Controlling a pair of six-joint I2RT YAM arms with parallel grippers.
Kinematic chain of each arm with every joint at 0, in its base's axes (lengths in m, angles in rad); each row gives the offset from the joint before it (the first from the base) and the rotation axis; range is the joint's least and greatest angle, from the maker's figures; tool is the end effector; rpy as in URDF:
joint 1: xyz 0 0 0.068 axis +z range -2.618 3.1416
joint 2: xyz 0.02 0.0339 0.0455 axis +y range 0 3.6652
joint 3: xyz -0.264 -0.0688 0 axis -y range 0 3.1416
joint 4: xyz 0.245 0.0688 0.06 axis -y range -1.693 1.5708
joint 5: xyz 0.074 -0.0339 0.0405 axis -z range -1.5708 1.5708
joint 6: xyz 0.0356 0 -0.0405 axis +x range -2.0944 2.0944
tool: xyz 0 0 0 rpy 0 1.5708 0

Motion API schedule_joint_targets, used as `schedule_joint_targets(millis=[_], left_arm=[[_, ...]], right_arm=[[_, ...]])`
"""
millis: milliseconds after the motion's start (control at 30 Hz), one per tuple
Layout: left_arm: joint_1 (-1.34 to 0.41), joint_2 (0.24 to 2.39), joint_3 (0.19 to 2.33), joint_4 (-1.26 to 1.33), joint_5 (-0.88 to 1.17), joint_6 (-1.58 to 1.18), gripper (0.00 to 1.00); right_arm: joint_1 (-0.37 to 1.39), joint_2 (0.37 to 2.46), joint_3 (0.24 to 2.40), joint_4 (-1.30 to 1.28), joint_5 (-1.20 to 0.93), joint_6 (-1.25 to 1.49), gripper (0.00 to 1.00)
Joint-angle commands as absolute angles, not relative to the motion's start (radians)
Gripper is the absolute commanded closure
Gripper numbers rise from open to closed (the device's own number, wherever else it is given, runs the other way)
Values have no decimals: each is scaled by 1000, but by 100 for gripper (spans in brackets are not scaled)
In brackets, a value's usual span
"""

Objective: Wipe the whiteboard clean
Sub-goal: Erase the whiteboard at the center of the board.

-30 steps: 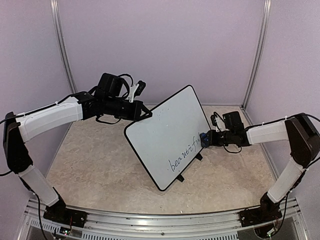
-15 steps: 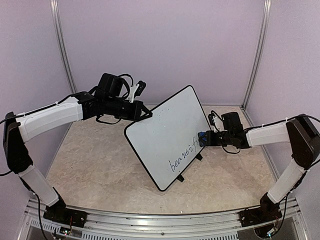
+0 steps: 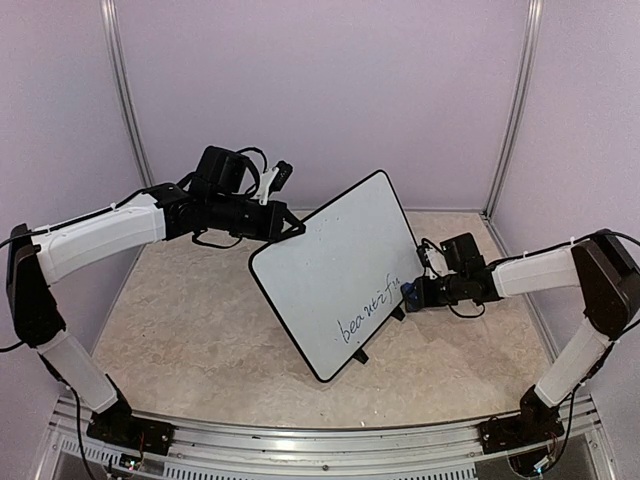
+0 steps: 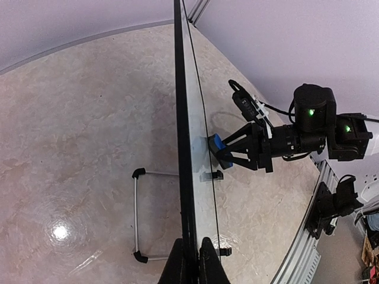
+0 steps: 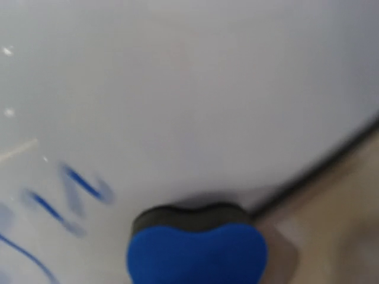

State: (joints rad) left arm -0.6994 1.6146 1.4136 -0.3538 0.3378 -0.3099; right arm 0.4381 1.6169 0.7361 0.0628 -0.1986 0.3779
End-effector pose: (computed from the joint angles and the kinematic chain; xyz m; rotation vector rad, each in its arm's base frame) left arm 0.2794 -0.2505 0.3305 0.6399 2.1491 -0.9341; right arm 0.2767 0.1374 0.1470 -0.1707 2.4535 0.6101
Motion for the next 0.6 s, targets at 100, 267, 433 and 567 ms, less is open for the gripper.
schedule_joint_targets(millis=[100, 267, 433, 567], left_arm=[[-750, 1609, 1408, -315, 463, -176, 100], [-750, 1608, 1408, -314, 463, -177, 100], [-750, 1606, 1408, -315, 463, -177, 100], [-750, 1608, 1407, -315, 465, -180, 100]], right_arm=[[505, 1647, 938, 46, -243, 331, 71], [511, 1655, 935, 49, -239, 336, 71], [511, 1641, 820, 55, -213, 333, 70], [511, 1603, 729, 58, -187, 328, 70]])
